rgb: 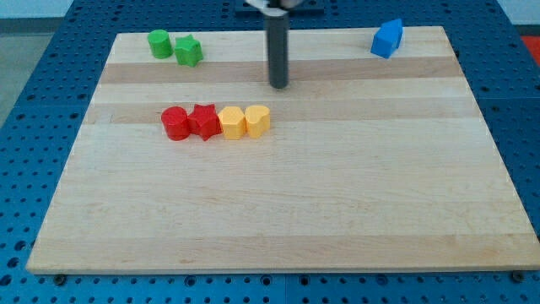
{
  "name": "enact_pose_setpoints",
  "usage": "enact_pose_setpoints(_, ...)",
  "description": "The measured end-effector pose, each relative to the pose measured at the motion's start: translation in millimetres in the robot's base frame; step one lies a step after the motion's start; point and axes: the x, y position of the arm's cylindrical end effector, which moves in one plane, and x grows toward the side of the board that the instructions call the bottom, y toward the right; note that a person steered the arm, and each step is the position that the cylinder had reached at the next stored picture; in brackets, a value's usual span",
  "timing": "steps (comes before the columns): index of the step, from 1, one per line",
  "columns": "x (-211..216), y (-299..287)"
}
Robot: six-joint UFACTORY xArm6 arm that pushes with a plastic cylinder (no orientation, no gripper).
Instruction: Put your hand at the top right corner
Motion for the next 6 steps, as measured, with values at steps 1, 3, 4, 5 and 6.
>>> enact_pose_setpoints(1, 8.4, 63.0)
enact_pose_setpoints(3, 4.8, 187.7)
enact_pose_setpoints(4, -13.9, 232.9)
enact_pose_setpoints(5, -37.8, 265.3)
enact_pose_setpoints(6, -65.9, 283.4)
